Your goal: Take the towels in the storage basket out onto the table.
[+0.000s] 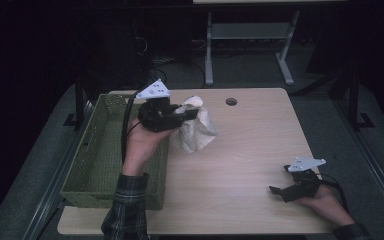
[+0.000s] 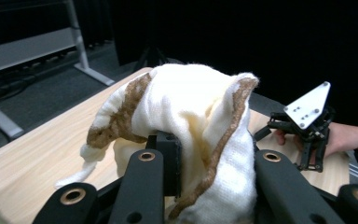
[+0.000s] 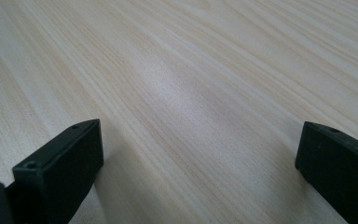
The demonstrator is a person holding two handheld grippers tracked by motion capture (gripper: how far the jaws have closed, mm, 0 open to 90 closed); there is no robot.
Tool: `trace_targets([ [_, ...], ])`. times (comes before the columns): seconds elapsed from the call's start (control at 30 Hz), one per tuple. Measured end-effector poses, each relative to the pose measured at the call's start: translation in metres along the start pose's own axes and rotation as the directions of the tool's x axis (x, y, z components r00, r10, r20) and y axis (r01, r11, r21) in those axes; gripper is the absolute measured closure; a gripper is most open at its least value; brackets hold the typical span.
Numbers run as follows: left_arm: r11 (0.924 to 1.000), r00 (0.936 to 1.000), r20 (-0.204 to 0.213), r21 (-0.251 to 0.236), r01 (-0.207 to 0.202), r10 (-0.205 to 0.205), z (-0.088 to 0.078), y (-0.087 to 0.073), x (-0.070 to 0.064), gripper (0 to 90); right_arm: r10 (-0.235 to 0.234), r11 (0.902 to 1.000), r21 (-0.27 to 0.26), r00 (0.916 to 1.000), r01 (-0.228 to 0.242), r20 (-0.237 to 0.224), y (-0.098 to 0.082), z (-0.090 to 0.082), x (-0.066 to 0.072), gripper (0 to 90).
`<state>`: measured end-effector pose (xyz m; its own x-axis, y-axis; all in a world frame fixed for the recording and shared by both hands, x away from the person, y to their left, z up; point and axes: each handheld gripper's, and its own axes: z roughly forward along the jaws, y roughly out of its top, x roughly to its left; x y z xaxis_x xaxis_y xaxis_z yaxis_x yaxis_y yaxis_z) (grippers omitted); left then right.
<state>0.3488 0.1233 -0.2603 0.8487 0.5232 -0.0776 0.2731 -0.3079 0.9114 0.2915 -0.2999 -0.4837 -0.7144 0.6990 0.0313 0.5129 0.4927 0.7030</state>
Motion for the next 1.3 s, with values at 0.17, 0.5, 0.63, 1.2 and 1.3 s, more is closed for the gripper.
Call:
trace_targets([
  [0.17,0.9998,0.9993,0.036,0.019,-0.010,0.009,0.019,-0.001,-0.006,72.2,0.001,1.0000,0.001,1.0000,-0.001,0.000,0.000,0.000,0.000,0.5],
  [0.5,0.9971,0.9947,0.099,0.067,-0.036,0.029,0.056,-0.011,-0.021,72.2,-0.001,1.0000,0.000,1.0000,0.001,-0.001,0.000,0.000,0.000,0.5],
  [0.63,0.9956,0.9926,0.116,0.082,-0.045,0.036,0.069,-0.015,-0.026,72.2,0.001,1.0000,0.000,1.0000,-0.001,-0.003,0.000,0.000,0.000,0.5],
  [1.2,0.9758,0.9734,0.221,0.193,-0.103,0.059,0.136,-0.049,-0.050,72.2,0.002,1.0000,-0.001,1.0000,-0.002,-0.002,0.000,0.000,0.000,0.5],
  [1.3,0.9706,0.9709,0.230,0.211,-0.115,0.064,0.145,-0.056,-0.053,72.1,0.000,1.0000,0.000,1.0000,0.000,-0.001,0.000,0.000,0.000,0.5],
])
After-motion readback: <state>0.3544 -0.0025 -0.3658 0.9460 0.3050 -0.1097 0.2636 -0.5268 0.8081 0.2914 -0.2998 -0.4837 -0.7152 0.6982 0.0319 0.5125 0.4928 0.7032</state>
